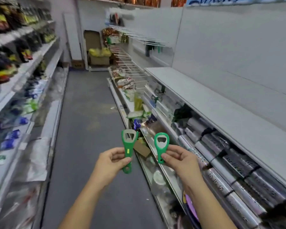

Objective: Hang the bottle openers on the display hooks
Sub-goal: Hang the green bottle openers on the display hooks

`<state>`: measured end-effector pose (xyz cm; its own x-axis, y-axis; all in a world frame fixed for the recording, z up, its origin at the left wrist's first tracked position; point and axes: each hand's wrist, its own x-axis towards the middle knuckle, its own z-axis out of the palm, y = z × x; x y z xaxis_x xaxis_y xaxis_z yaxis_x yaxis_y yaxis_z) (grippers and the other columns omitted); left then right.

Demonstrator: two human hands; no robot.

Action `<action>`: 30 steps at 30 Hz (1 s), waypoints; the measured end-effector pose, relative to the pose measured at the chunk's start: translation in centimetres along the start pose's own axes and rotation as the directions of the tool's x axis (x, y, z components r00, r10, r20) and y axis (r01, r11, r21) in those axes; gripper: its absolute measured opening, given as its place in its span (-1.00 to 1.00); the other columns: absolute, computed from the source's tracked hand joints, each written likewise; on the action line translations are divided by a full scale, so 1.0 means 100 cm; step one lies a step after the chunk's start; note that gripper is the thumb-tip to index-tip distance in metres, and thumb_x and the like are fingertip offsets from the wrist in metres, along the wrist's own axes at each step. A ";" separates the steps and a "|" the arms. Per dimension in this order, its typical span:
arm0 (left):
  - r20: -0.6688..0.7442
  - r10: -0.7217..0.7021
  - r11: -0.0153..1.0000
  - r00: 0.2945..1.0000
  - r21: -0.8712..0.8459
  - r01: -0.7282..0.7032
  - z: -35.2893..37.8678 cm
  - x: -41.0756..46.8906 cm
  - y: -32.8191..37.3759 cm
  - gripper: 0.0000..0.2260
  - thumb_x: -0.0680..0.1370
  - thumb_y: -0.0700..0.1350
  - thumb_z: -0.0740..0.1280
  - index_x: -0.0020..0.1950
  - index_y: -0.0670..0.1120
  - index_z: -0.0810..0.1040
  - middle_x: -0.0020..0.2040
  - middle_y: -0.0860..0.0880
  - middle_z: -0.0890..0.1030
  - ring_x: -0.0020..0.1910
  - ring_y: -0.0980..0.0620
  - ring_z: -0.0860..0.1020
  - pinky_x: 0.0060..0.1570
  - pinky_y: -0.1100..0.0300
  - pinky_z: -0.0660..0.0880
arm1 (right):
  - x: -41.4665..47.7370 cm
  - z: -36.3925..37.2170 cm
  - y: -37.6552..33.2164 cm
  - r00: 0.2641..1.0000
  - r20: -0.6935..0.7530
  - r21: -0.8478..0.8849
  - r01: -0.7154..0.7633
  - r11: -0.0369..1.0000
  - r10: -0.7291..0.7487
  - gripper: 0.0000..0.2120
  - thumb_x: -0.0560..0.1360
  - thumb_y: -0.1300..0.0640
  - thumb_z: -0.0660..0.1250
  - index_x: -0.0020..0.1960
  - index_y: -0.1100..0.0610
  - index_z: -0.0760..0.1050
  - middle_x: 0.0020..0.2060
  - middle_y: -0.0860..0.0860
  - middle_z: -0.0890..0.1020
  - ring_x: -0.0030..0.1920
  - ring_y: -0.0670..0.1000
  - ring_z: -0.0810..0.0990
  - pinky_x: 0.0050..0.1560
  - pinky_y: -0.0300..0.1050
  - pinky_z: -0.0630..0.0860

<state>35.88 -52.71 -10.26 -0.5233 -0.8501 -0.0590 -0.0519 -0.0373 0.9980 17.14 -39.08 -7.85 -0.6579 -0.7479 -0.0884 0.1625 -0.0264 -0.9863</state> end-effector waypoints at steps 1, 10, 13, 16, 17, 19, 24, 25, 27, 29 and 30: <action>-0.005 -0.002 1.000 1.000 -0.004 0.002 -0.010 0.014 -0.002 -0.74 0.44 -0.40 0.47 -0.03 -0.06 0.65 -0.21 -0.03 0.74 -0.20 0.07 0.68 -0.12 0.20 0.61 | 0.013 0.012 0.001 1.000 0.008 -0.013 -0.001 1.000 0.001 -0.71 0.43 0.49 0.40 0.09 0.26 0.62 -0.12 0.22 0.73 -0.10 0.14 0.70 0.08 0.04 0.63; -0.097 -0.025 0.999 0.995 -0.023 0.023 -0.071 0.165 -0.022 -0.79 0.45 -0.36 0.48 -0.04 -0.08 0.68 -0.18 -0.05 0.74 -0.14 0.01 0.69 -0.06 0.17 0.63 | 0.159 0.093 0.020 0.998 0.029 -0.014 -0.057 0.998 0.057 -0.74 0.45 0.47 0.40 0.10 0.27 0.62 -0.10 0.22 0.73 -0.14 0.11 0.72 -0.12 -0.11 0.67; -0.117 -0.029 0.999 0.993 -0.031 0.025 -0.086 0.227 -0.019 -0.80 0.46 -0.36 0.47 -0.05 -0.08 0.67 -0.21 -0.02 0.74 -0.20 0.08 0.68 -0.16 0.31 0.61 | 0.224 0.121 0.022 0.998 0.045 0.024 -0.055 0.998 0.054 -0.75 0.46 0.49 0.37 0.07 0.26 0.62 -0.13 0.19 0.74 -0.18 0.06 0.74 -0.20 -0.19 0.65; -0.147 -0.031 0.999 0.989 -0.021 0.028 -0.104 0.293 -0.010 -0.79 0.46 -0.37 0.46 -0.06 -0.07 0.67 -0.22 -0.01 0.73 -0.22 0.11 0.68 -0.19 0.33 0.59 | 0.295 0.151 0.018 0.996 0.066 0.030 -0.055 0.998 0.052 -0.75 0.46 0.50 0.37 0.05 0.24 0.61 -0.18 0.15 0.74 -0.22 0.02 0.73 -0.20 -0.19 0.66; -0.150 -0.037 0.999 0.988 -0.020 0.034 -0.110 0.314 -0.005 -0.79 0.46 -0.37 0.46 -0.06 -0.06 0.67 -0.22 0.00 0.74 -0.22 0.12 0.68 -0.20 0.33 0.59 | 0.316 0.162 0.015 0.996 0.071 0.036 -0.060 0.998 0.057 -0.75 0.46 0.50 0.36 0.05 0.24 0.61 -0.19 0.14 0.74 -0.23 0.02 0.73 -0.18 -0.18 0.67; -0.152 -0.036 0.999 0.988 -0.014 0.034 -0.126 0.357 0.004 -0.77 0.45 -0.36 0.47 -0.06 -0.04 0.67 -0.21 0.01 0.74 -0.20 0.12 0.68 -0.18 0.31 0.59 | 0.358 0.185 0.007 0.995 0.075 0.054 -0.064 0.996 0.060 -0.75 0.46 0.51 0.36 0.01 0.23 0.60 -0.24 0.10 0.73 -0.28 -0.01 0.73 -0.18 -0.20 0.67; -0.169 -0.011 1.000 0.986 -0.002 0.010 -0.163 0.462 0.021 -0.76 0.45 -0.38 0.47 -0.07 -0.04 0.67 -0.24 0.02 0.74 -0.22 0.15 0.68 -0.19 0.32 0.58 | 0.452 0.246 -0.007 0.994 0.097 0.072 -0.054 0.996 0.046 -0.74 0.46 0.51 0.36 0.00 0.20 0.60 -0.23 0.10 0.74 -0.28 -0.03 0.72 -0.21 -0.24 0.66; -0.164 -0.005 1.000 0.986 -0.004 0.004 -0.170 0.483 0.023 -0.76 0.45 -0.38 0.46 -0.07 -0.04 0.67 -0.25 0.03 0.73 -0.24 0.16 0.68 -0.22 0.34 0.57 | 0.470 0.258 -0.007 0.994 0.102 0.066 -0.052 0.996 0.045 -0.75 0.47 0.51 0.35 0.01 0.21 0.60 -0.23 0.09 0.74 -0.27 -0.03 0.73 -0.21 -0.24 0.66; -0.153 0.007 1.000 0.988 -0.014 -0.009 -0.187 0.527 0.024 -0.76 0.45 -0.39 0.46 -0.07 -0.05 0.66 -0.26 0.03 0.73 -0.25 0.17 0.67 -0.23 0.36 0.56 | 0.508 0.284 -0.004 0.995 0.092 0.057 -0.045 0.997 0.039 -0.75 0.47 0.51 0.35 0.01 0.22 0.60 -0.25 0.07 0.75 -0.27 -0.04 0.73 -0.19 -0.24 0.66; -0.139 0.016 1.000 0.990 -0.022 -0.019 -0.208 0.572 0.021 -0.76 0.45 -0.38 0.46 -0.06 -0.05 0.66 -0.24 0.02 0.73 -0.24 0.15 0.68 -0.22 0.35 0.57 | 0.546 0.310 0.000 0.997 0.072 0.042 -0.036 0.998 0.033 -0.76 0.47 0.49 0.35 0.01 0.21 0.60 -0.25 0.06 0.75 -0.27 -0.04 0.73 -0.18 -0.24 0.66; -0.133 0.018 0.999 0.991 -0.028 -0.022 -0.220 0.595 0.019 -0.76 0.45 -0.39 0.46 -0.05 -0.05 0.66 -0.24 0.03 0.73 -0.24 0.15 0.68 -0.22 0.34 0.57 | 0.564 0.324 0.003 0.998 0.063 0.023 -0.032 0.999 0.031 -0.77 0.47 0.48 0.37 0.03 0.23 0.60 -0.21 0.09 0.75 -0.23 -0.02 0.74 -0.16 -0.21 0.67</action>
<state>23.36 -114.92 -11.29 -0.4068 -0.9128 -0.0371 -0.0166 -0.0332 0.9993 3.88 -102.79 -8.68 -0.6052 -0.7885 -0.1097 0.2004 -0.0175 -0.9796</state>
